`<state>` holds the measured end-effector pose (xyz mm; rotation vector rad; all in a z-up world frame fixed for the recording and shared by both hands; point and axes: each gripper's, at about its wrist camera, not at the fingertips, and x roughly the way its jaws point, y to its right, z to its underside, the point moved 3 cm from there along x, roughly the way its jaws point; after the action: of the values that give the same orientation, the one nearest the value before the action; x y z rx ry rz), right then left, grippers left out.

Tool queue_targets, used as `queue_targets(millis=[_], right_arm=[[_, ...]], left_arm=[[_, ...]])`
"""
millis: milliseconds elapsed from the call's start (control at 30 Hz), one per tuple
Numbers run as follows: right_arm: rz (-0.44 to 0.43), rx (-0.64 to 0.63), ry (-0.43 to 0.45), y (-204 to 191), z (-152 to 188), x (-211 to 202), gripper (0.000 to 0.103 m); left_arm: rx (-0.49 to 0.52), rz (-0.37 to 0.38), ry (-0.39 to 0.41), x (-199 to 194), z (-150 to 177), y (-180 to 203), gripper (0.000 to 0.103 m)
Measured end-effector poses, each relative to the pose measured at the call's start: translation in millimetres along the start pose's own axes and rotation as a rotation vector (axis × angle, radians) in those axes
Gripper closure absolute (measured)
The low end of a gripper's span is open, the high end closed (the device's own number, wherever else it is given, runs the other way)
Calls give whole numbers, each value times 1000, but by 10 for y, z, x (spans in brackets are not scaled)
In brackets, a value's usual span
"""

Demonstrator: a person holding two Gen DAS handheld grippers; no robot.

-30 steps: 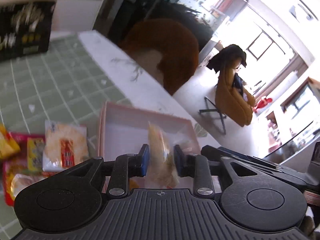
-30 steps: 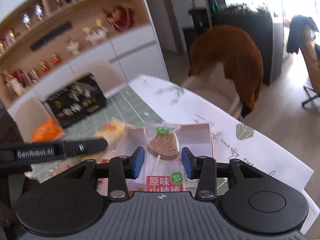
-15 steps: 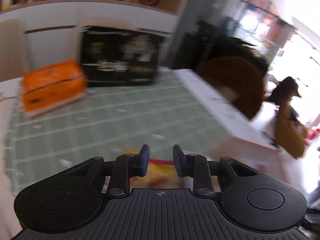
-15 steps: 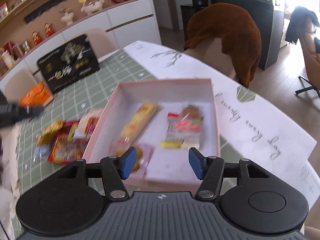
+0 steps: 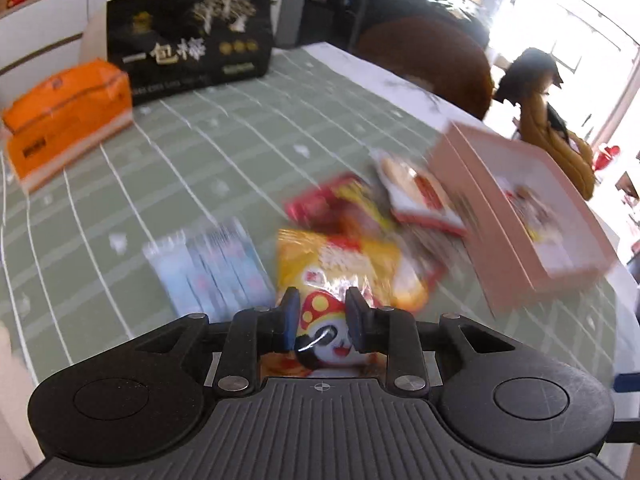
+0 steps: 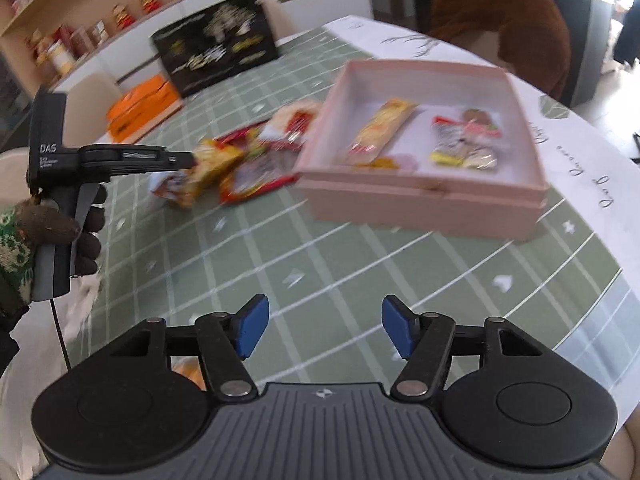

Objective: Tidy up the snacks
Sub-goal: 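Grasp the yellow panda chip bag with the left tool while the right tool grasps the round cake pack, then lift the chip bag and cake pack and carry both toward the pink box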

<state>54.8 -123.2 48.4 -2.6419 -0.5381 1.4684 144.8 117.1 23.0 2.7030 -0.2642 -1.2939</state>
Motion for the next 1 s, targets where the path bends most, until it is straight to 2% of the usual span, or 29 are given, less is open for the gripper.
queue_targets(millis=[167,300,400,467,500,533,567,700,800,933,1000], right_arm=[[-72,-52,-64,-373,177,65,36],[-107,-138,-125,-732,305,208,33],[-123,-197,-176,-966,428,348,33],[-97,-228,-193,-1051,486,428,33],[-70,-245,-192,-1070,512,456,34],[-47,-261,-193,-1069,529,469,46],[-43,-266,-191,-1048,530,458,50],[41,-193,-138,-703,404,349,51],[100,-124,-113,-356,282,311,51],[196,-57,-70,30,181,257,51],[231,-19,-54,209,153,257,51]], left_arm=[[-3,11,-38,-175,418,91,73],[-2,17,-60,-210,600,119,73],[-90,26,-54,-271,601,37,73],[-151,24,-31,-342,553,-10,73],[-176,14,-16,-377,516,-27,73],[-199,5,2,-413,472,-42,73],[-219,-5,23,-446,422,-53,73],[-274,-58,88,-458,197,-58,73],[-278,-129,88,-317,47,-19,73],[-229,-180,51,-85,-74,115,73],[-149,-178,28,32,-102,265,72]])
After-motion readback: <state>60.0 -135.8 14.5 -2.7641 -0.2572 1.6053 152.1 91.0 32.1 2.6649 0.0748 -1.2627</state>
